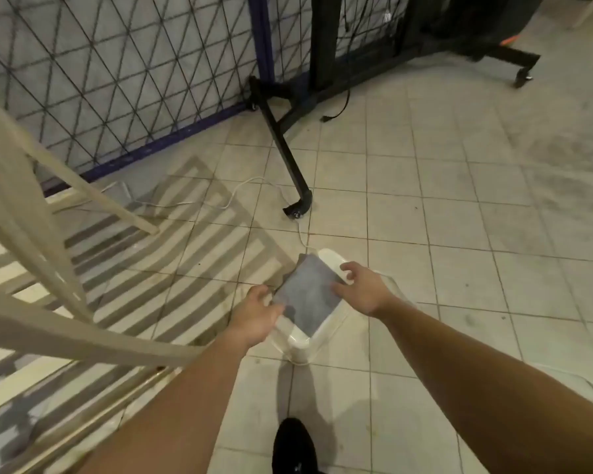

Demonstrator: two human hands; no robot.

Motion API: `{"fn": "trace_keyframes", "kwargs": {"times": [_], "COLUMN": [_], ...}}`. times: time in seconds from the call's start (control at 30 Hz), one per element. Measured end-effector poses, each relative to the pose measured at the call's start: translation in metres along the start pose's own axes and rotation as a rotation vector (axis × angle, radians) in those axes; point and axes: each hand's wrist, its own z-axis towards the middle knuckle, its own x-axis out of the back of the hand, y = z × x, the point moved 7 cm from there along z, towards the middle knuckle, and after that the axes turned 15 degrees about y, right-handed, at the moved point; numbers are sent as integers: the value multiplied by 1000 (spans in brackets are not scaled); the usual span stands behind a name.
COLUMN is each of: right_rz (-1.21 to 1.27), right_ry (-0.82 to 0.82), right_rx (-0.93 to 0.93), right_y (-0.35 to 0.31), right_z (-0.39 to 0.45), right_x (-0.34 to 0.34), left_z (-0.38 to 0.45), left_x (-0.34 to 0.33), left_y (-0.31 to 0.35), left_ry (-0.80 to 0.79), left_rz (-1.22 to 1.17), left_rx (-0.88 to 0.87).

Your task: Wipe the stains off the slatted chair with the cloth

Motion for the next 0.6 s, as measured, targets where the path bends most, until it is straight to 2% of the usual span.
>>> {"fn": "trace_keyframes", "kwargs": {"times": [0.17, 0.33, 0.6], "right_rz": [2, 173, 827], "right_ry": [55, 28, 38], "right_rx": [-31, -103, -176], "right_y": [4, -2, -70], "right_z": [5, -1, -49], "right_x": [-24, -29, 22], "left_z": [-6, -18, -77], "left_x": [-14, -10, 52], "left_y": [12, 17, 61], "left_ry": [-40, -16, 126], "left_rz": [-32, -139, -325], "left_rx": [-11, -26, -109]}}
